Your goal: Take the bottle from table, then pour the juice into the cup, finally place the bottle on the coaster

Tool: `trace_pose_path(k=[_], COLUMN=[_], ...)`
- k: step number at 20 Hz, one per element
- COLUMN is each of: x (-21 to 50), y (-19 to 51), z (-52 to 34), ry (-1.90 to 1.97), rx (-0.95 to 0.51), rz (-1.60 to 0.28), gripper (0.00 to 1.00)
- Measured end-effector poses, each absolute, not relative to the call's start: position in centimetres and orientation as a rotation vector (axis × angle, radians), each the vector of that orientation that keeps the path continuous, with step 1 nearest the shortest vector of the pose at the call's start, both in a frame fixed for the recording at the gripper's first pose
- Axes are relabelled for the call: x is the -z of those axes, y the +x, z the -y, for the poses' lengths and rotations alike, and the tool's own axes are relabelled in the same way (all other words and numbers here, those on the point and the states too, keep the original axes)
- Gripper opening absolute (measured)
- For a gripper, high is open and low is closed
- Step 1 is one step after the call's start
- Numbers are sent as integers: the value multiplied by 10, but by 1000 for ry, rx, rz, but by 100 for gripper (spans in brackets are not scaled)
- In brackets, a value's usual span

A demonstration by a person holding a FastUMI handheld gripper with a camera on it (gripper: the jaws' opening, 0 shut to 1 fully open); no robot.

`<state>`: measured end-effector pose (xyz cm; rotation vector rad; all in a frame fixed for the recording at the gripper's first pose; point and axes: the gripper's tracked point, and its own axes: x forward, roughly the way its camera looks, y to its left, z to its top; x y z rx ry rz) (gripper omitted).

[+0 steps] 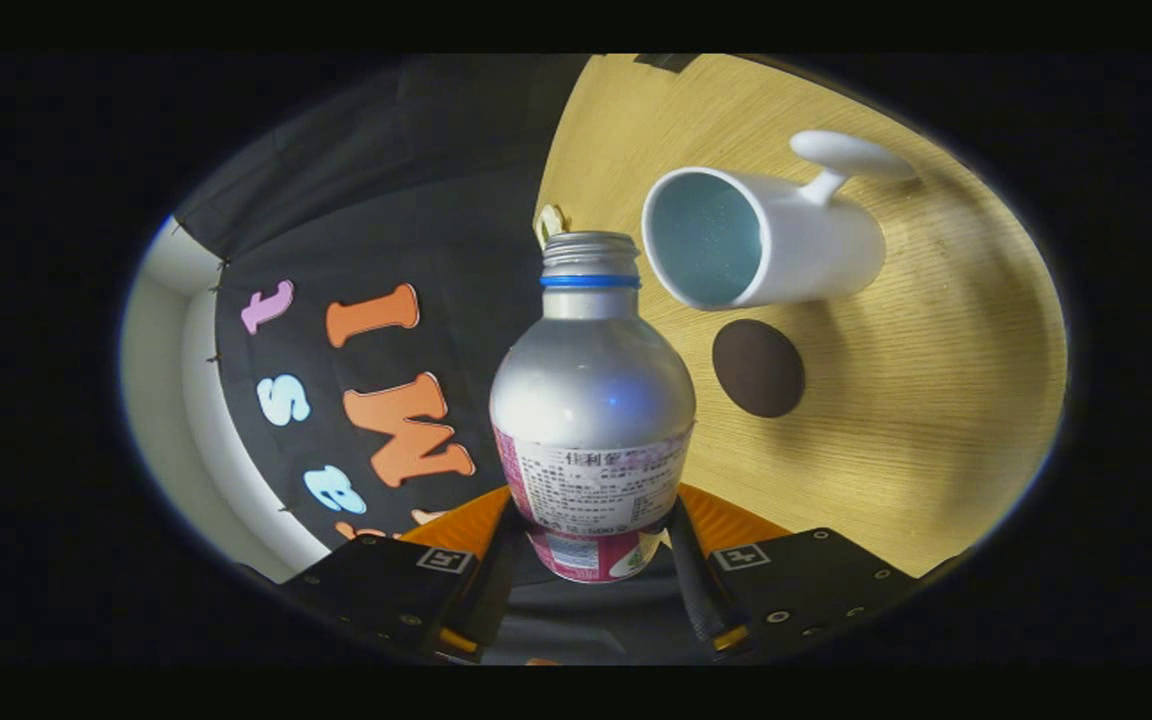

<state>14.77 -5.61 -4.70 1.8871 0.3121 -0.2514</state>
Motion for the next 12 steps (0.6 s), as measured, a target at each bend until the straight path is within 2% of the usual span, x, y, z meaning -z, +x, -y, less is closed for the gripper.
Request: trace_pose_path(k=[12], x=[44], y=[149], z=[50], ry=[1940], rx=[260], rz=[-342], gripper=[72])
